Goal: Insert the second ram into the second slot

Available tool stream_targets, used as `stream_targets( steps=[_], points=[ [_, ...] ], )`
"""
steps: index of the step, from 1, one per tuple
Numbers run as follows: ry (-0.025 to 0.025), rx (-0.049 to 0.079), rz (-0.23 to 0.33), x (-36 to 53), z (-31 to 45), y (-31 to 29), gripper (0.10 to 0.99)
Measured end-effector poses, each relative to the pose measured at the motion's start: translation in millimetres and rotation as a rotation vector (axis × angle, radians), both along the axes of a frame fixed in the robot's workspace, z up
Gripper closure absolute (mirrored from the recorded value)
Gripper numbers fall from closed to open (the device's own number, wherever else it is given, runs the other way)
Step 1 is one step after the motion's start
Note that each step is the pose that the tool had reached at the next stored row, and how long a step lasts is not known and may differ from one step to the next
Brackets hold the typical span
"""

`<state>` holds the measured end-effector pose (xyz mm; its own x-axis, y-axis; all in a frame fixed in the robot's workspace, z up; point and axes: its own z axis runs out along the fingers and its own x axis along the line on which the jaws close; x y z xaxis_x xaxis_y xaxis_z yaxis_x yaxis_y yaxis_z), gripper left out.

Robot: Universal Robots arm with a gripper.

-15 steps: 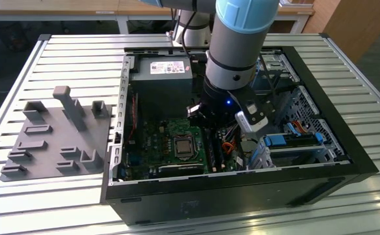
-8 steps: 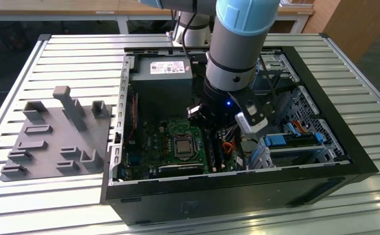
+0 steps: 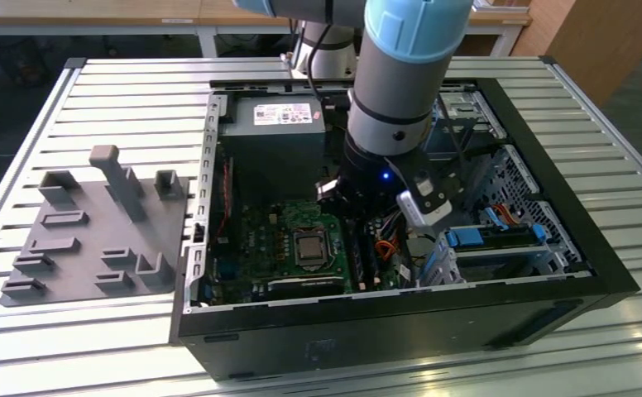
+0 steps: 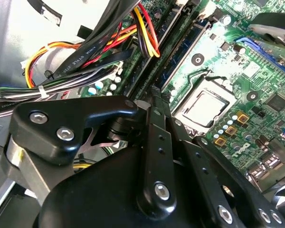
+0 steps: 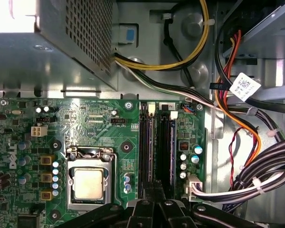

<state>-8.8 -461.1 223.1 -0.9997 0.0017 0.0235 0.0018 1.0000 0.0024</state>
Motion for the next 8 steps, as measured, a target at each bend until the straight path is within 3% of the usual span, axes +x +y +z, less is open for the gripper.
stream_targets(
  steps=[8],
  points=[
    [0.0002, -0.006, 0.0, 0.0, -3.8, -0.1, 0.98]
  ],
)
